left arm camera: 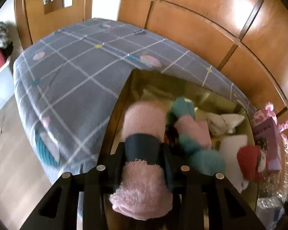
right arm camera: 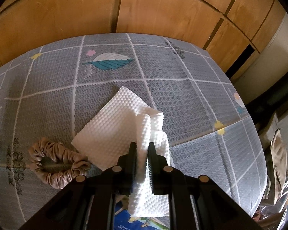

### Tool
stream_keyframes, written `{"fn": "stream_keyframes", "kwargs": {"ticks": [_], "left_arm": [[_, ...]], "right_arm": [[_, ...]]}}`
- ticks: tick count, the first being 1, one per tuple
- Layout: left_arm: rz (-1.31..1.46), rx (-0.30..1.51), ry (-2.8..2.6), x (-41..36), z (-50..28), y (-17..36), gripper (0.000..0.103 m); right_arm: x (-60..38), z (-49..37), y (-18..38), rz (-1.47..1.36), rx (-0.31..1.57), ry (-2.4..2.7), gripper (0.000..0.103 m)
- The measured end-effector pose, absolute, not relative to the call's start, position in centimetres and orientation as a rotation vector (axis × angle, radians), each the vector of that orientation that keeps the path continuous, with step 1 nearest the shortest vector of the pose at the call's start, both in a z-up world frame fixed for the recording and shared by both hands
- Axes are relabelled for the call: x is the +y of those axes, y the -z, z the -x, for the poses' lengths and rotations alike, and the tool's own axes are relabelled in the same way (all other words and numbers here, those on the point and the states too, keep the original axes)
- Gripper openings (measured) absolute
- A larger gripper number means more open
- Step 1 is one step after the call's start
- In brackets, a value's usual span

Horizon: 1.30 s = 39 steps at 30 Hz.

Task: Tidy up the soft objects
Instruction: 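Carry the pink towel into the gold tray and open the left tool, then carry the white paper towel into the gold tray and open the right tool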

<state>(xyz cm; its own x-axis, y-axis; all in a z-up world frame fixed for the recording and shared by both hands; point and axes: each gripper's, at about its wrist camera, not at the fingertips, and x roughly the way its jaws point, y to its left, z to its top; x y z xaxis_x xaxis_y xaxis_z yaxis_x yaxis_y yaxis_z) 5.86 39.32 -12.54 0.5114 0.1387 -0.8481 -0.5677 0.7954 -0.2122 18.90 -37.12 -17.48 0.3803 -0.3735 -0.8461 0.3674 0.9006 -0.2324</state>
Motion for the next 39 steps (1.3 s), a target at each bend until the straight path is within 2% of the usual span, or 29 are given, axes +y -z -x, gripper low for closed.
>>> {"fn": "stream_keyframes", "kwargs": {"ticks": [6, 14, 18, 25, 39], "left_arm": [[0.432, 0.917, -0.477, 39.5, -6.6, 11.4, 0.077], [0.326, 0.855, -0.519, 36.0, -3.2, 8.7, 0.078], [0.251, 0.811, -0.505, 32.4, -1.7, 7.5, 0.078], [0.194, 0.803, -0.401, 27.2, -1.0, 7.1, 0.078], [0.164, 0.820, -0.278, 22.8, -1.0, 7.7, 0.078]], "right_arm": [[-36.7, -18.7, 17.3, 0.011, 1.083, 0.474, 0.011], [-37.1, -19.0, 17.2, 0.007, 1.085, 0.480, 0.009], [-38.0, -18.9, 16.6, -0.062, 1.064, 0.484, 0.004], [-39.0, -18.3, 15.4, -0.174, 1.001, 0.487, 0.004], [-32.9, -19.9, 8.7, -0.245, 0.837, 0.279, 0.004]]}}
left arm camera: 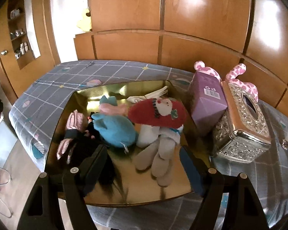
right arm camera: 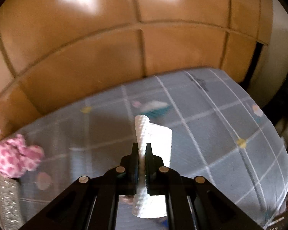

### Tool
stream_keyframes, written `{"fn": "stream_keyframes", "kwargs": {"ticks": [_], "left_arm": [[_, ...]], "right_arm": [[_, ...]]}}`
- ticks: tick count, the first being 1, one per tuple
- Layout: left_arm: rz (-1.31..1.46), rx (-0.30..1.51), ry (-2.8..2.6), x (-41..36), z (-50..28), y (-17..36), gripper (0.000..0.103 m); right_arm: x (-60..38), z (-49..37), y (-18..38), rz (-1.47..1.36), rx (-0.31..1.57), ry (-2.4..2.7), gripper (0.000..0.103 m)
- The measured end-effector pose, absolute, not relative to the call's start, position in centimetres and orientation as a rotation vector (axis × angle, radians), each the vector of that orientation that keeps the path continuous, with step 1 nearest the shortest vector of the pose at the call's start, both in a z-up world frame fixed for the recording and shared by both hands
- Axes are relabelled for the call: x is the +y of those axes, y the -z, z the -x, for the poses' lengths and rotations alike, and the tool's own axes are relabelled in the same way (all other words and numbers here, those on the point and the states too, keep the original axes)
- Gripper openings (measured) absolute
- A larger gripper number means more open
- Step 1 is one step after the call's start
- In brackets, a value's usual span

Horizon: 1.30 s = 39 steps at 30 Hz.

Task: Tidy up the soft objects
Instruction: 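Carry the white paper towel into the gold tray and open the right tool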

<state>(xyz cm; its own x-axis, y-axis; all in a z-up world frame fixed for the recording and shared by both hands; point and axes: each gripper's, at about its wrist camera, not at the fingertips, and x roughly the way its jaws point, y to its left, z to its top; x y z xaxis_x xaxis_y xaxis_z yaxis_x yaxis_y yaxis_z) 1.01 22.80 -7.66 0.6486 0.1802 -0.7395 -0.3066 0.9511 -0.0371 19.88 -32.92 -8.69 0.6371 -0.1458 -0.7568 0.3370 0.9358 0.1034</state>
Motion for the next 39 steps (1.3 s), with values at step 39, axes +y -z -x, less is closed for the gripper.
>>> {"fn": "stream_keyframes", "kwargs": {"ticks": [39], "left_arm": [[0.268, 0.832, -0.344, 27.4, 2.1, 9.3, 0.078]], "right_arm": [[8.4, -21.8, -1.5, -0.001, 0.753, -0.648, 0.004]]}}
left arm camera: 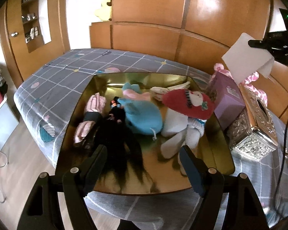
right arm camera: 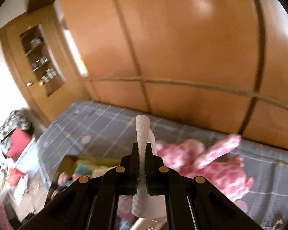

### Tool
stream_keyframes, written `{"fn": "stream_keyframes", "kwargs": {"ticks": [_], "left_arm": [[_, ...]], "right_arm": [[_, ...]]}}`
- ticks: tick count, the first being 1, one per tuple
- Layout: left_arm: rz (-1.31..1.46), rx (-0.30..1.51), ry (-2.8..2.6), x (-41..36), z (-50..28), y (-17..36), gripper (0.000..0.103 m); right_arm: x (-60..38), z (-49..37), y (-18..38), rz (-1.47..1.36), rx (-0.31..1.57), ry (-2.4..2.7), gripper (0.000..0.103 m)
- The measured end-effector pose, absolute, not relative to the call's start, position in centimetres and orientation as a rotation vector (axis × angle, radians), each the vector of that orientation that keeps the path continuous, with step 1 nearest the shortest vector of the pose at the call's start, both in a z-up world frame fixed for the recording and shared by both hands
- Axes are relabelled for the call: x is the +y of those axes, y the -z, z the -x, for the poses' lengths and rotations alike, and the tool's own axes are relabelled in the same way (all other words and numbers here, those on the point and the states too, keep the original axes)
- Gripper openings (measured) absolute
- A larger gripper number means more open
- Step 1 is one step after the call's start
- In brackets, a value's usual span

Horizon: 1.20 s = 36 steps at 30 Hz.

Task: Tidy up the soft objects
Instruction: 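Carry the white paper towel into the gold tray and open the right tool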

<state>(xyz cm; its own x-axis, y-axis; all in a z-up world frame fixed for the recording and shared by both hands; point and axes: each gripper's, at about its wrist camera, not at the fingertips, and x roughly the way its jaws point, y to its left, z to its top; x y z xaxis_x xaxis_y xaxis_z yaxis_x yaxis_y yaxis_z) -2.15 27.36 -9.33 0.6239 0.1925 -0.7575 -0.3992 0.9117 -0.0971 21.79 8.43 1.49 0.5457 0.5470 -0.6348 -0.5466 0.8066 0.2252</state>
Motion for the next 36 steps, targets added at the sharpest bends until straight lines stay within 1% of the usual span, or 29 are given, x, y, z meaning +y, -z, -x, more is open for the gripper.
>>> {"fn": "stream_keyframes", "kwargs": {"ticks": [10, 20, 24, 28, 32, 36], "left_arm": [[0.326, 0.831, -0.418, 29.9, 3.3, 9.8, 0.078], [0.374, 0.797, -0.505, 32.8, 4.5, 9.3, 0.078], [0.384, 0.798, -0.517, 33.4, 4.8, 9.4, 0.078], [0.381, 0.800, -0.506, 33.2, 4.7, 9.5, 0.078], [0.377, 0.805, -0.500, 33.0, 4.6, 9.7, 0.078], [0.381, 0.815, -0.495, 32.8, 4.5, 10.1, 0.078]], "right_arm": [[14.0, -16.0, 1.1, 0.094, 0.807, -0.896, 0.004], [17.9, -9.3, 5.8, 0.238, 0.929, -1.163, 0.004], [19.5, -7.3, 8.4, 0.302, 1.016, -1.268, 0.004], [21.1, -6.7, 11.5, 0.342, 1.096, -1.274, 0.004], [22.0, -7.5, 14.8, 0.297, 1.208, -1.237, 0.004], [22.6, -7.9, 17.4, 0.309, 1.215, -1.126, 0.005]]}}
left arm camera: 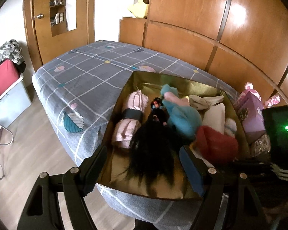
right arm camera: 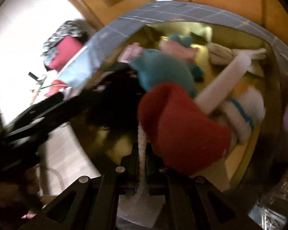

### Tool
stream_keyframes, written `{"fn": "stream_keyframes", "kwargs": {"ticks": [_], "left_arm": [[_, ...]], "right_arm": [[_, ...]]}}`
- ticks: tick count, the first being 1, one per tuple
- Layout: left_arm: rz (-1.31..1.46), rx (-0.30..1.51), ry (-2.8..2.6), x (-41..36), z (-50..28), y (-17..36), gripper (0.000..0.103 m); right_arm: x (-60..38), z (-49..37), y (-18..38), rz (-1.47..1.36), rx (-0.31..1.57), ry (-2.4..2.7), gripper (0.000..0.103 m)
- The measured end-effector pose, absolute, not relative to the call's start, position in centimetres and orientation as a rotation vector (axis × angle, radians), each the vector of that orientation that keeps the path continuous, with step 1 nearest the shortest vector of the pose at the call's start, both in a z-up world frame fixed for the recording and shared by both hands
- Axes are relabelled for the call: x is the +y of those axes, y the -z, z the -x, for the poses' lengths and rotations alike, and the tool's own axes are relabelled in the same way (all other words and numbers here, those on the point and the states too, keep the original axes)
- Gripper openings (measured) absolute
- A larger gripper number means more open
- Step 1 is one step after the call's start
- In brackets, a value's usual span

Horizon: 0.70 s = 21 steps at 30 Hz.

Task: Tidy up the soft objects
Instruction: 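Carry the white paper towel into the gold tray and open the right tool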

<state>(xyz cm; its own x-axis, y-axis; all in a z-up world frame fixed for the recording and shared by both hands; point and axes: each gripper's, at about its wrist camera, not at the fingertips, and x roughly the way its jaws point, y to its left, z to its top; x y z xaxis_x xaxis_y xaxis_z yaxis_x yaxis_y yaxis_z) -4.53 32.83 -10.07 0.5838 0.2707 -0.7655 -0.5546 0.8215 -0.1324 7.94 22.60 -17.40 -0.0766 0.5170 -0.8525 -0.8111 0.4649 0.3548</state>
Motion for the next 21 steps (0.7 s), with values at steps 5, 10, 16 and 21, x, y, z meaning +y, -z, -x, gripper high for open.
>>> {"fn": "stream_keyframes", "kwargs": {"ticks": [5, 10, 16, 21], "left_arm": [[0.377, 0.810, -0.487, 32.6, 4.5, 9.9, 0.078], [0.374, 0.804, -0.488, 32.5, 4.6, 9.7, 0.078], [0.357, 0.782, -0.492, 32.1, 4.8, 8.9, 0.078], [0.327, 0.769, -0.470, 31.0, 4.7, 8.3, 0.078]], "right_arm": [[21.4, -9.0, 17.8, 0.254, 1.206, -1.078, 0.027], [19.4, -9.0, 16.4, 0.171, 1.214, -1.108, 0.037], [16.7, -8.5, 13.5, 0.092, 1.155, -1.121, 0.037], [14.8, -7.6, 11.5, 0.070, 1.088, -1.101, 0.037]]}}
